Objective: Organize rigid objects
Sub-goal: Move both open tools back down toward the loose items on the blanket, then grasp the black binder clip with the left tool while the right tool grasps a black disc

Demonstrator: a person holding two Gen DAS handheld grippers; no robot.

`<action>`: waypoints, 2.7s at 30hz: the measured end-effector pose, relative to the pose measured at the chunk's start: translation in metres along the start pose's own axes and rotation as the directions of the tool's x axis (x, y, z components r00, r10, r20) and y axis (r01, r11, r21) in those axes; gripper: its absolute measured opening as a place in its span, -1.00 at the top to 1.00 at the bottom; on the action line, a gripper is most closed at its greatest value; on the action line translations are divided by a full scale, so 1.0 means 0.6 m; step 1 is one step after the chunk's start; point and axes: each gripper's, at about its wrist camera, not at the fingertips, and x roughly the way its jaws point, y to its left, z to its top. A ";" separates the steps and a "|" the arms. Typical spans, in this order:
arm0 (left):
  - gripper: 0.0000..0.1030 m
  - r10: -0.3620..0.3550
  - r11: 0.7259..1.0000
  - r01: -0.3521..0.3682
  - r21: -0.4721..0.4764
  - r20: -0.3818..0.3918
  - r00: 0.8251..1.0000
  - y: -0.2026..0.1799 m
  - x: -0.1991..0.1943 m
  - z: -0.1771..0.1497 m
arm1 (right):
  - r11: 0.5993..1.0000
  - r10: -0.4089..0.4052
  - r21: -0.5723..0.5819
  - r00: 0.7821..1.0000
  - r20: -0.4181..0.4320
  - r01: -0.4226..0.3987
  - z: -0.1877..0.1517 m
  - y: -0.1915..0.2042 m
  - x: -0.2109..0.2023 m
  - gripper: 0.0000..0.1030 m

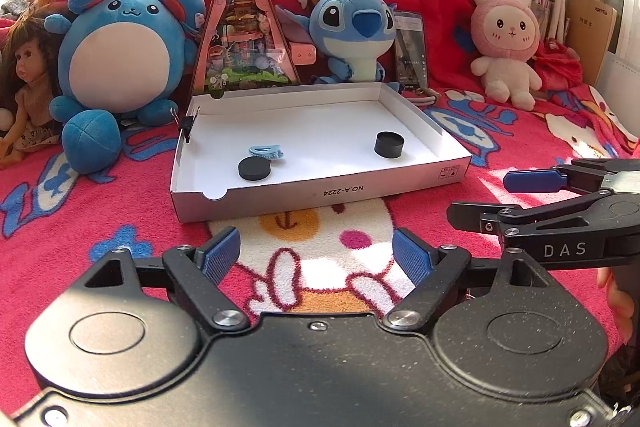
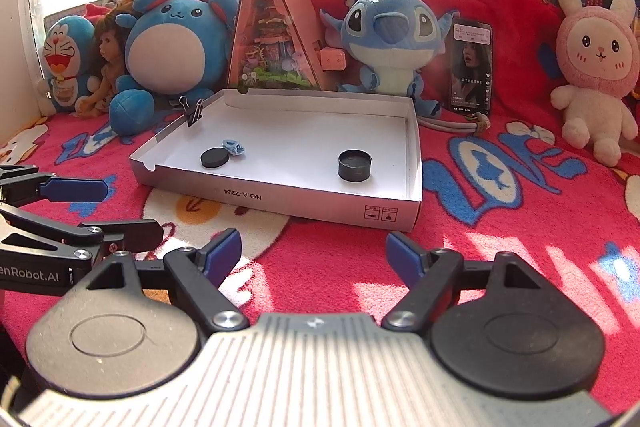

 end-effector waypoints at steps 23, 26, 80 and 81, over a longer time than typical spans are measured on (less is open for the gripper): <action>-0.13 -0.034 0.999 0.035 0.025 -0.012 0.999 -0.023 -0.067 -0.077 | 0.999 0.037 -0.023 0.999 -0.005 -0.037 -0.081 0.014 -0.059 -0.70; 0.16 -0.053 0.998 0.054 0.014 -0.022 0.998 -0.026 -0.076 -0.083 | 0.999 0.039 -0.031 0.999 -0.001 -0.039 -0.088 0.020 -0.065 -0.53; 0.43 0.110 0.994 -0.110 0.008 0.007 0.994 -0.010 -0.015 -0.082 | 0.999 0.036 -0.011 0.999 -0.039 -0.036 -0.101 0.035 -0.027 0.25; 0.43 0.123 0.992 -0.124 0.038 0.030 0.992 -0.015 -0.022 -0.080 | 0.999 0.036 -0.012 0.999 -0.034 -0.037 -0.100 0.036 -0.029 0.25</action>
